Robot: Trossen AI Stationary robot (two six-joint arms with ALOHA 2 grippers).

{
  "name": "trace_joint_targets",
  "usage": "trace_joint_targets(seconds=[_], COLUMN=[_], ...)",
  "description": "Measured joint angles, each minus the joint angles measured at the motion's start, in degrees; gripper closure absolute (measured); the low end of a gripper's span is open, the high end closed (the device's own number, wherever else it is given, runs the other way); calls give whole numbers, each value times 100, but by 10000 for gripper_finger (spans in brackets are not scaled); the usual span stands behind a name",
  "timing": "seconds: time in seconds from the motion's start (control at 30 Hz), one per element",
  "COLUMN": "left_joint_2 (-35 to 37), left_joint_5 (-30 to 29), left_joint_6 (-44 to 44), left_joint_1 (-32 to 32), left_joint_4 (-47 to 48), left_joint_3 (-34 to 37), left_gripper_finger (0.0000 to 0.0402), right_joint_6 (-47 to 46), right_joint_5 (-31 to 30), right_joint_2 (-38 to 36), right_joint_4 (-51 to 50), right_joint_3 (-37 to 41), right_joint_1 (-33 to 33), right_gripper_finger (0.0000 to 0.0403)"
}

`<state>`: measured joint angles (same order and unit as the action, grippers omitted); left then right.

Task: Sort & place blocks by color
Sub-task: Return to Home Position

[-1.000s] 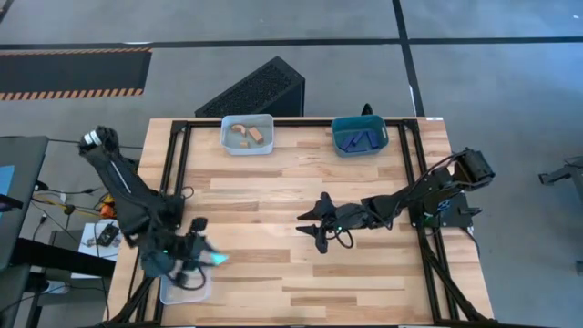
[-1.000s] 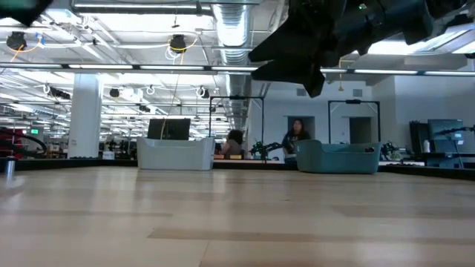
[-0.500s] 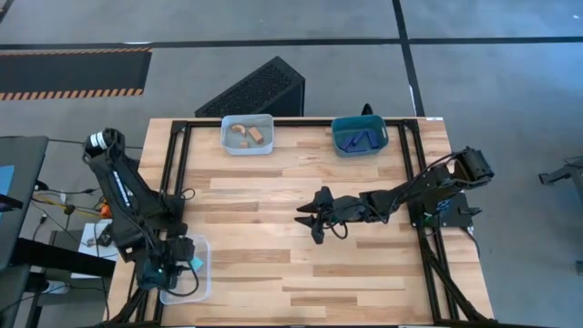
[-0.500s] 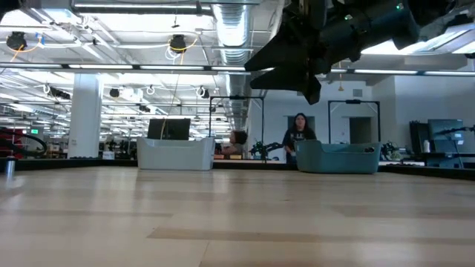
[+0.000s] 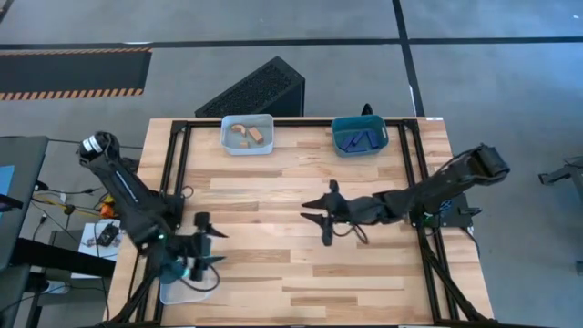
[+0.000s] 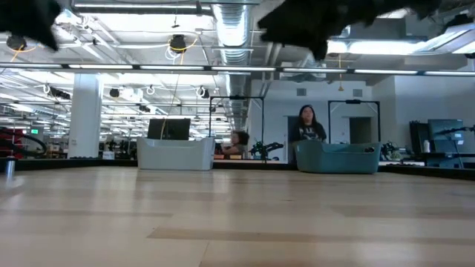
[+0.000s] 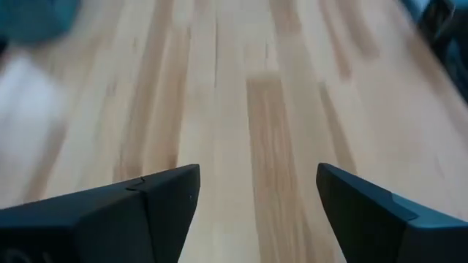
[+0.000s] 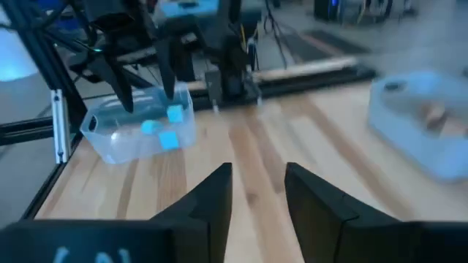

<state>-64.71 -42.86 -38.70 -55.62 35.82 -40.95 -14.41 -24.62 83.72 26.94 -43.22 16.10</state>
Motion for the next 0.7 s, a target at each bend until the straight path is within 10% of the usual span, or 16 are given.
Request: trace_joint_targets(seconds=[0.4,0.7], left_joint_2=[-2,-2], left_joint_5=[943,2101], left_joint_6=[4047,4822], left_joint_1=[2798,4281], left_joint_4=[-3811,-5050], left_joint_3=[259,761], left_gripper_finger=[171,201], right_joint_6=[602,1544], right_joint_5=[-484,-372], right_joint_2=[-1988,-3447], right_joint_4=[-2487,-1411], right_joint_3=[29,1475], right_joint_1=[796,1190], right_gripper_finger=[335,358])
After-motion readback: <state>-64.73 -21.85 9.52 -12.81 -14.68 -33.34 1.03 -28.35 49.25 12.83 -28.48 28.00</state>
